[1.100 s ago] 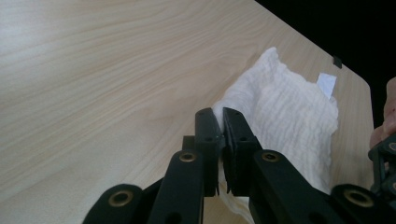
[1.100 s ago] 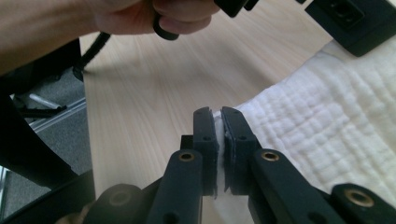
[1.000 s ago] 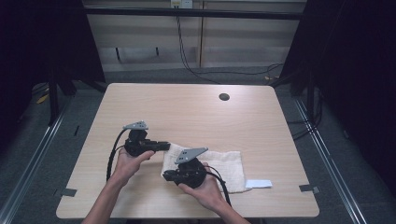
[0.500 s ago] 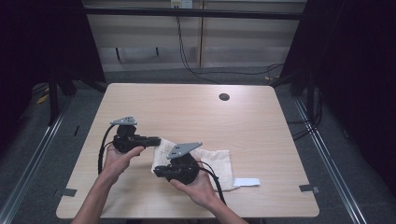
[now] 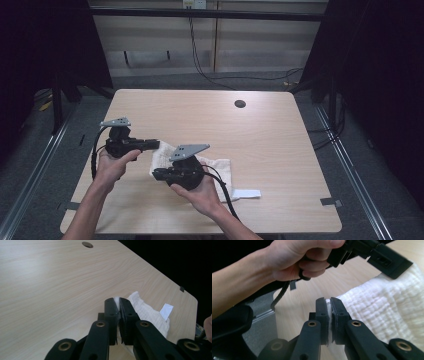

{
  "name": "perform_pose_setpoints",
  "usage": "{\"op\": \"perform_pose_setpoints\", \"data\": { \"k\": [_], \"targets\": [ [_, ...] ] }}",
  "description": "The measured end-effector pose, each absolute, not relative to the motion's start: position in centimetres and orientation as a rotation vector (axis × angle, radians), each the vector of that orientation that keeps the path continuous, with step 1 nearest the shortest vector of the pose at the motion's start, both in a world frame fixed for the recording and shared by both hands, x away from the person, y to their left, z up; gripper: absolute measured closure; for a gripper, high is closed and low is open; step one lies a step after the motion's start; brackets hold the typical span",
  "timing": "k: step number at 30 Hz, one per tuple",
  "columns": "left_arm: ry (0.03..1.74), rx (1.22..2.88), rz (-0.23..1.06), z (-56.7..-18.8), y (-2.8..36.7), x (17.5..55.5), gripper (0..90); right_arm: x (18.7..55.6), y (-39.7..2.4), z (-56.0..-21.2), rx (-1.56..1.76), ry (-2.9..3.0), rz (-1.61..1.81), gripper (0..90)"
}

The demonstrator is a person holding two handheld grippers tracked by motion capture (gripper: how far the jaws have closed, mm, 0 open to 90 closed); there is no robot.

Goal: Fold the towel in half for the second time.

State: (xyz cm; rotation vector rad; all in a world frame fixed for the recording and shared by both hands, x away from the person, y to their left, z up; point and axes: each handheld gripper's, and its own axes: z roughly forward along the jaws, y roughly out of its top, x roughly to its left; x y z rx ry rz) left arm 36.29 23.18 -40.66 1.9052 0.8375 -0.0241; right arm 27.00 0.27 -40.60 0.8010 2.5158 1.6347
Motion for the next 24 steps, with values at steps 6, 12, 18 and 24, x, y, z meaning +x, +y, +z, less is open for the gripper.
{"op": "perform_pose_setpoints", "data": {
  "k": [6,12,18,24],
  "targets": [
    [0.857,1.899,0.000,-39.6,23.8,36.4,86.0,27.0,0.8,-39.4,0.787,2.468,1.661,86.4],
    [0.861,1.935,-0.011,-40.8,22.7,36.7,86.0,26.9,0.4,-40.6,0.818,2.447,1.672,86.4],
    [0.858,1.949,-0.023,-41.4,21.1,37.0,85.9,26.6,-1.1,-41.6,0.876,2.397,1.687,86.4],
    [0.834,1.972,-0.042,-41.8,18.6,37.4,85.8,26.3,-3.2,-41.5,0.908,2.375,1.655,86.4]
  ]
}}
